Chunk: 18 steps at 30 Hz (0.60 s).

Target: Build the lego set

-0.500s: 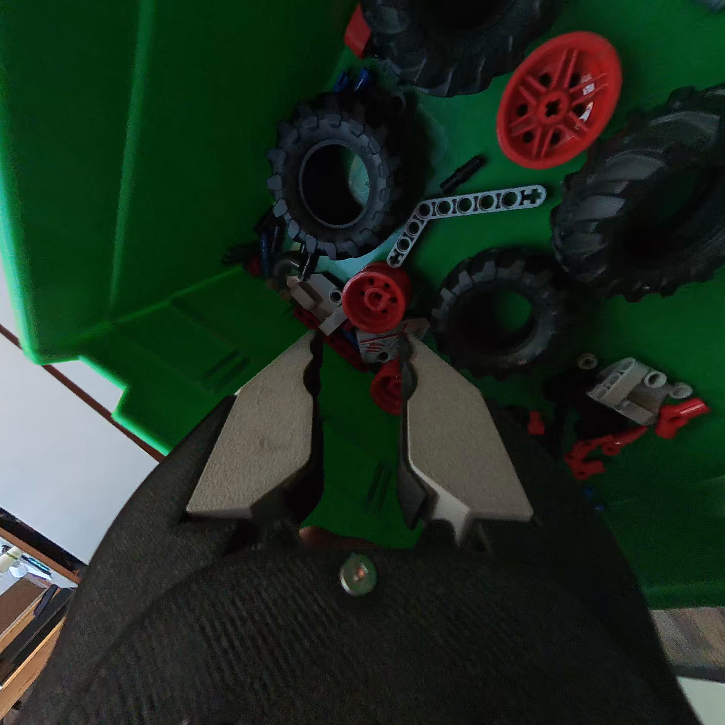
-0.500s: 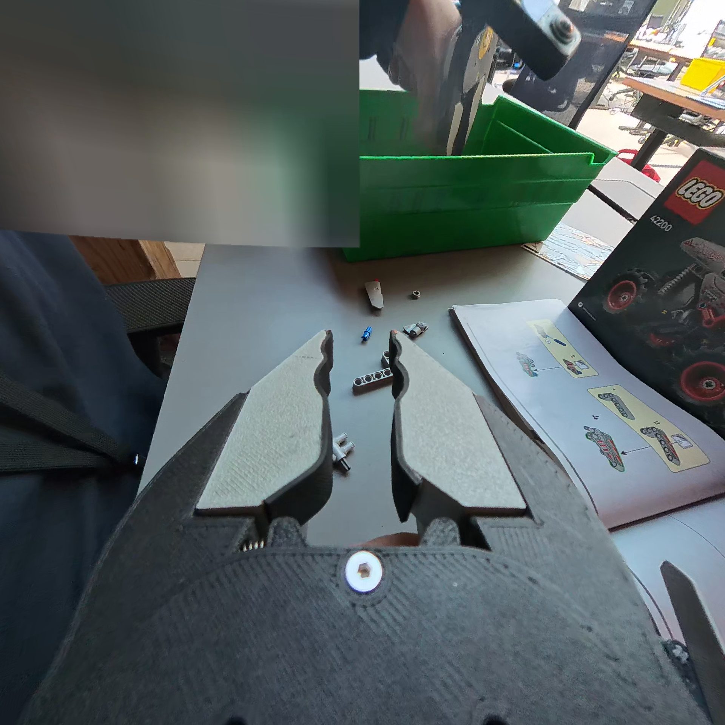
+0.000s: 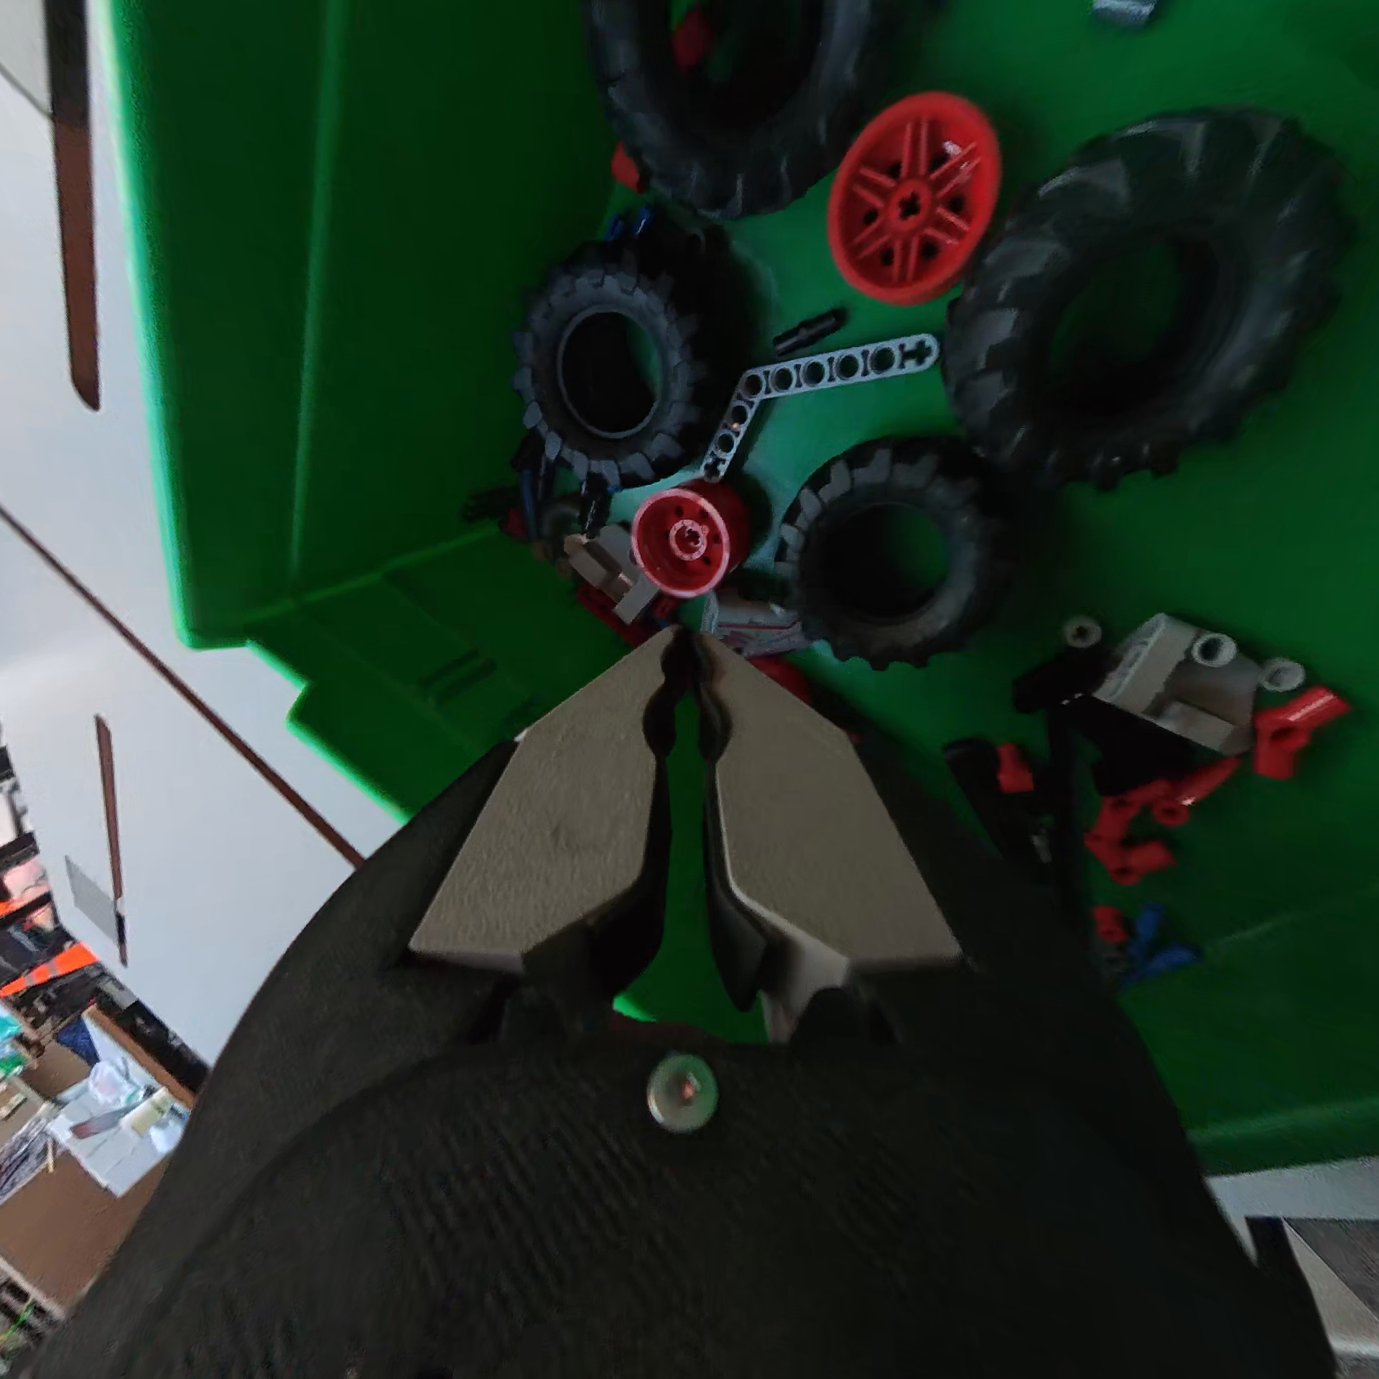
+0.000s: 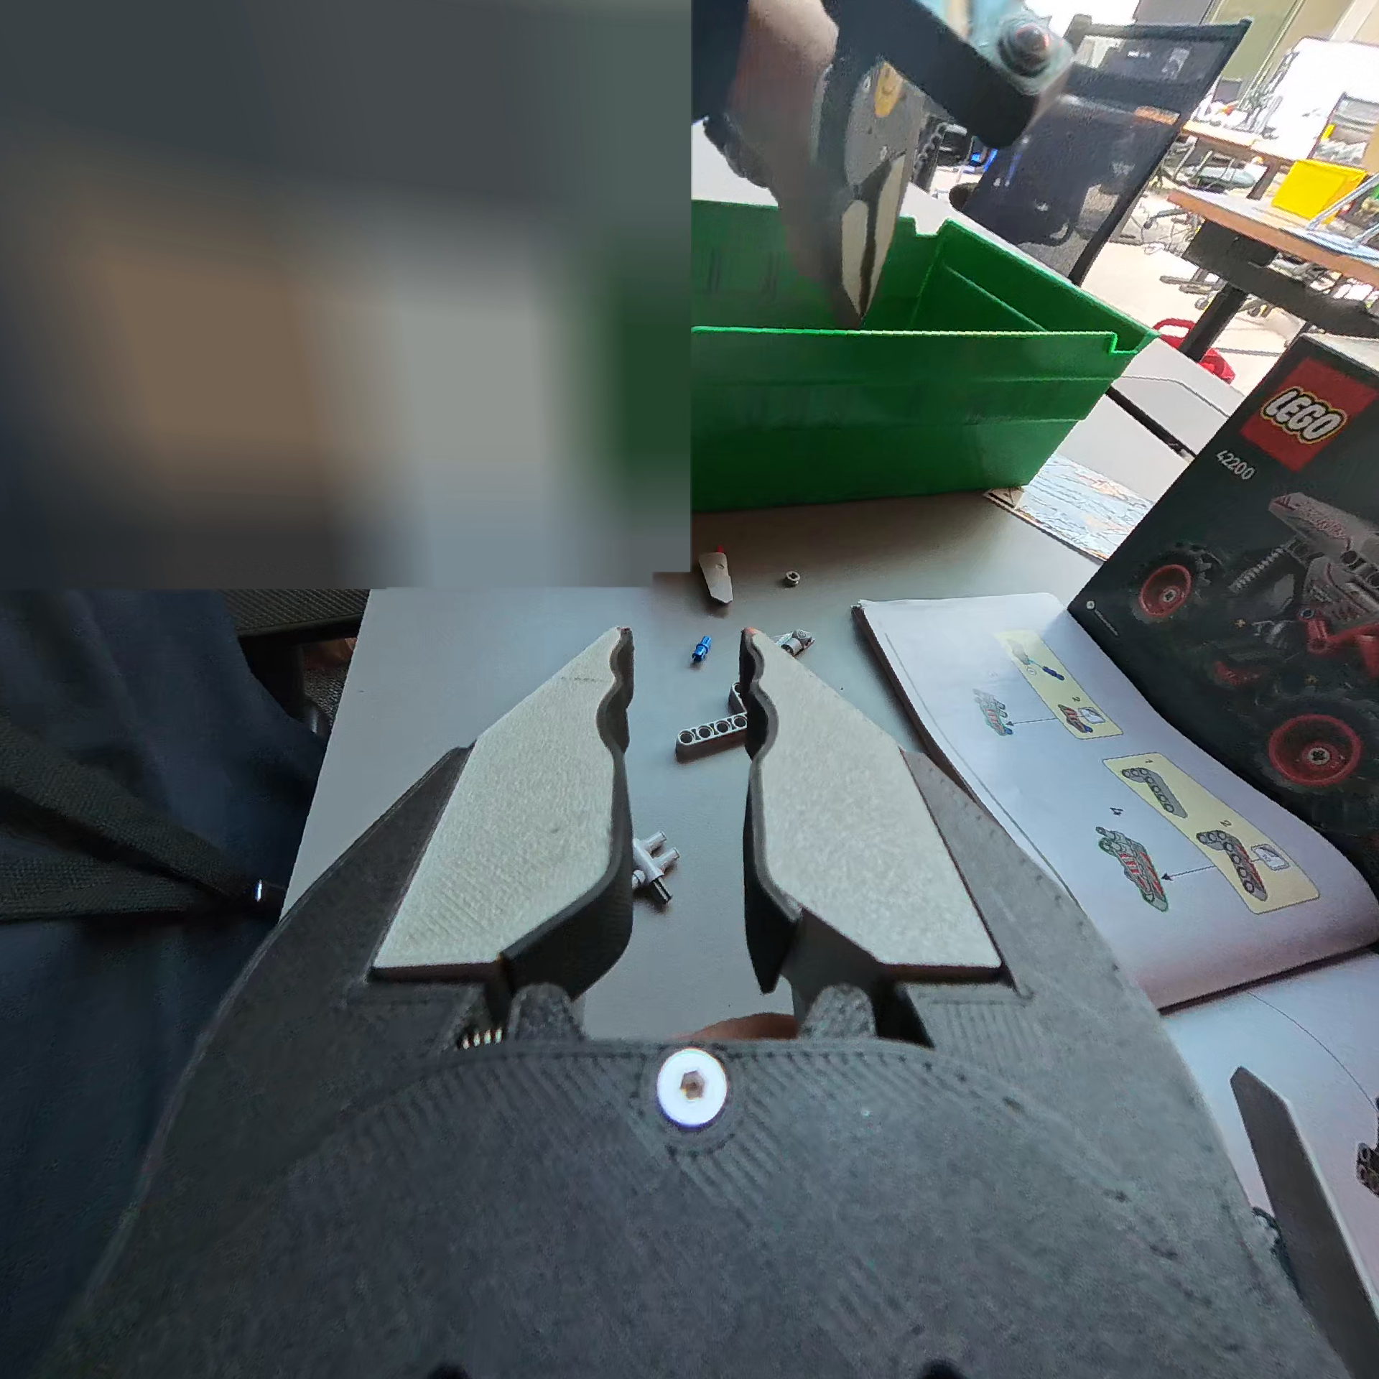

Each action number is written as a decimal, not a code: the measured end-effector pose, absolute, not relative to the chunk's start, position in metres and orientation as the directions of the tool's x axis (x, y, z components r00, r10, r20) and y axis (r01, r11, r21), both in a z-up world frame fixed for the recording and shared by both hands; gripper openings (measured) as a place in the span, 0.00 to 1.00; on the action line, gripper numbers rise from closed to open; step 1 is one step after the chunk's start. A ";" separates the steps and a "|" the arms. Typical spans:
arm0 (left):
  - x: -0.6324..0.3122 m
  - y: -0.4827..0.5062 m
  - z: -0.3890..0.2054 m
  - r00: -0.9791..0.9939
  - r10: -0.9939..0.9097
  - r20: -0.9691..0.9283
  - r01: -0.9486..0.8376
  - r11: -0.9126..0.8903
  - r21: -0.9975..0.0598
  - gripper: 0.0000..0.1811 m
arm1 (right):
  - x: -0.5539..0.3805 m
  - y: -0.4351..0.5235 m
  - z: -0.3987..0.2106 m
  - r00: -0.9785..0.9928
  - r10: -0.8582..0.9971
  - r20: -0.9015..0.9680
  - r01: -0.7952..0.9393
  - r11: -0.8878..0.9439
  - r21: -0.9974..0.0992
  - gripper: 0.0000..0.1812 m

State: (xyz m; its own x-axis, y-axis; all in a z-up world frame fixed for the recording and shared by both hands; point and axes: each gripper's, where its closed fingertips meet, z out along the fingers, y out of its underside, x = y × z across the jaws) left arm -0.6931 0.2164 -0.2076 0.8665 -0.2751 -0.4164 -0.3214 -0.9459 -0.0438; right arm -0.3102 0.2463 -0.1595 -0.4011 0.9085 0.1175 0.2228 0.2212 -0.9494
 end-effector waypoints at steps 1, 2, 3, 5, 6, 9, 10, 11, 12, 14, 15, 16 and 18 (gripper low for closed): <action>-0.698 0.213 -0.205 0.853 -0.261 -0.452 -0.309 -0.950 -0.036 0.00 | -0.310 0.246 -0.159 -0.403 0.908 0.116 0.223 0.221 -0.950 0.14; -0.702 0.209 -0.204 0.844 -0.249 -0.475 -0.296 -0.955 -0.025 0.00 | -0.310 0.245 -0.160 -0.406 0.906 0.115 0.223 0.220 -0.950 0.14; -0.703 0.205 -0.206 0.851 -0.241 -0.466 -0.282 -0.959 -0.020 0.00 | -0.310 0.243 -0.160 -0.410 0.905 0.115 0.222 0.222 -0.950 0.14; -0.695 0.202 -0.212 0.890 -0.231 -0.394 -0.262 -0.965 -0.026 0.06 | -0.310 0.241 -0.160 -0.416 0.901 0.121 0.222 0.230 -0.948 0.14; -0.694 0.203 -0.214 0.895 -0.235 -0.380 -0.260 -0.965 -0.014 0.08 | -0.309 0.240 -0.161 -0.418 0.900 0.127 0.221 0.237 -0.946 0.14; -0.695 0.205 -0.221 0.878 -0.294 -0.378 -0.295 -0.954 0.058 0.17 | -0.309 0.240 -0.160 -0.413 0.898 0.150 0.214 0.256 -0.943 0.14; -0.693 0.204 -0.226 0.880 -0.310 -0.361 -0.300 -0.950 0.084 0.18 | -0.309 0.240 -0.159 -0.411 0.899 0.153 0.213 0.258 -0.943 0.14; -0.692 0.203 -0.230 0.883 -0.314 -0.347 -0.296 -0.949 0.106 0.18 | -0.309 0.240 -0.159 -0.409 0.900 0.153 0.211 0.257 -0.943 0.14; -0.694 0.202 -0.234 0.886 -0.315 -0.342 -0.287 -0.949 0.131 0.17 | -0.309 0.241 -0.158 -0.408 0.900 0.151 0.210 0.254 -0.944 0.14; -0.696 0.198 -0.241 0.898 -0.300 -0.321 -0.261 -0.952 0.159 0.14 | -0.308 0.241 -0.157 -0.409 0.901 0.144 0.207 0.246 -0.947 0.14; -0.697 0.199 -0.241 0.903 -0.291 -0.317 -0.252 -0.954 0.159 0.13 | -0.308 0.241 -0.156 -0.411 0.901 0.140 0.205 0.241 -0.949 0.14; -0.695 0.200 -0.241 0.906 -0.290 -0.308 -0.252 -0.955 0.156 0.13 | -0.308 0.240 -0.155 -0.412 0.901 0.137 0.203 0.238 -0.950 0.14; -0.695 0.200 -0.242 0.903 -0.297 -0.310 -0.257 -0.952 0.164 0.13 | -0.307 0.240 -0.154 -0.414 0.900 0.137 0.201 0.237 -0.951 0.14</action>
State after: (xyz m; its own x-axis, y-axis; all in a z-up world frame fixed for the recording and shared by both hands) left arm -0.6952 0.1999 -0.2416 0.9031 -0.2974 -0.3097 -0.2575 -0.9523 0.1637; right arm -0.3071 0.2398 -0.1543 -0.4137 0.9000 0.1370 0.2007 0.2369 -0.9506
